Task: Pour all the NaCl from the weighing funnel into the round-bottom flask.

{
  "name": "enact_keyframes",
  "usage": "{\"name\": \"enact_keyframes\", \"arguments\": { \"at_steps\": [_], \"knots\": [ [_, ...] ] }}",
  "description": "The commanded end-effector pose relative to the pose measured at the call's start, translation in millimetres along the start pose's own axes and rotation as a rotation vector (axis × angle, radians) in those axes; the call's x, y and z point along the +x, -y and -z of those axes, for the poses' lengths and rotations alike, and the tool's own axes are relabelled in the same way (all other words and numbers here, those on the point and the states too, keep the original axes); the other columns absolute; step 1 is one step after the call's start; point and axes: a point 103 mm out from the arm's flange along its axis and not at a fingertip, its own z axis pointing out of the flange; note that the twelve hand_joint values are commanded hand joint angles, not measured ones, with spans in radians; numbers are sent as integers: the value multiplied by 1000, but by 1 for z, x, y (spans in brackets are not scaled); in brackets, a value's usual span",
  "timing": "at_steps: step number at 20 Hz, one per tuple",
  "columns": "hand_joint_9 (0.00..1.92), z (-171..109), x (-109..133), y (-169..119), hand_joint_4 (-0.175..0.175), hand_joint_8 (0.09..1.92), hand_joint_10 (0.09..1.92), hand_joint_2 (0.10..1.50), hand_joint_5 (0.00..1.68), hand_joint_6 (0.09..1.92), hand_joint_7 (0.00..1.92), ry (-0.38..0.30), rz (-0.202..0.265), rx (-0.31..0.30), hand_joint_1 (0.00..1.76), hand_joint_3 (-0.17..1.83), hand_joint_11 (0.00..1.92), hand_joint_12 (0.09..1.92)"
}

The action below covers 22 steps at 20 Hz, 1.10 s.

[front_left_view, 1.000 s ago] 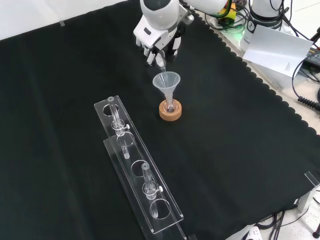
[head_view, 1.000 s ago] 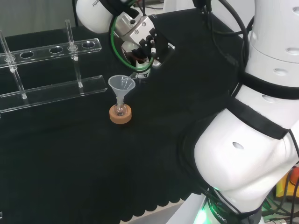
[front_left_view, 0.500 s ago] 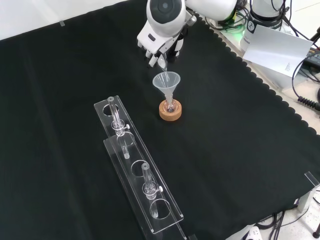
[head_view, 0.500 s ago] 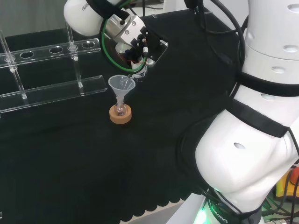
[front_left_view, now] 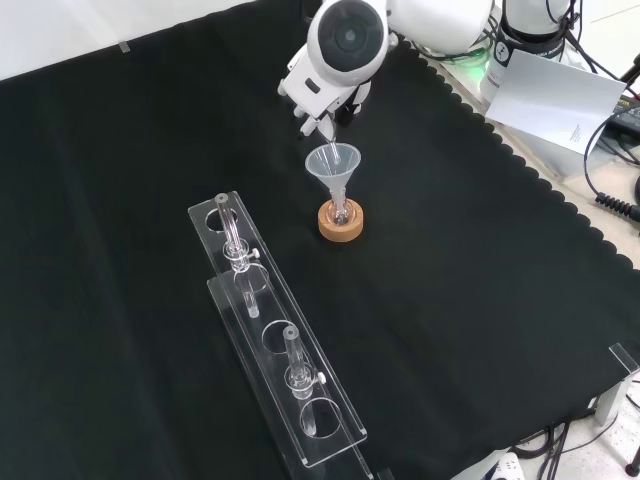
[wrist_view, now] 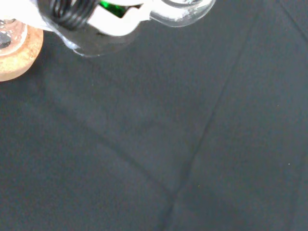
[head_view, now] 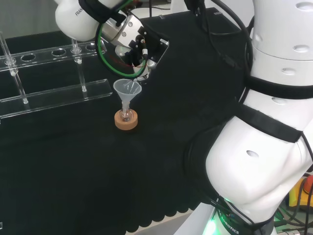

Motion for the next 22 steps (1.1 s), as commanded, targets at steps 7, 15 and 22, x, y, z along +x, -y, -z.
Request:
{"name": "enact_keyframes", "arguments": {
  "at_steps": [7, 15, 22],
  "knots": [
    [1478, 15, 8, 4, 66, 424, 87, 770, 1209, 726, 1263, 100, -6, 15, 1132, 497, 1228, 753],
    [1479, 25, 14, 5, 67, 423, 87, 768, 1209, 728, 1264, 156, -14, 21, 1131, 502, 1227, 753],
    [1479, 29, 17, 5, 68, 423, 87, 766, 1209, 730, 1265, 204, -17, 32, 1131, 506, 1227, 752]
  ]
}}
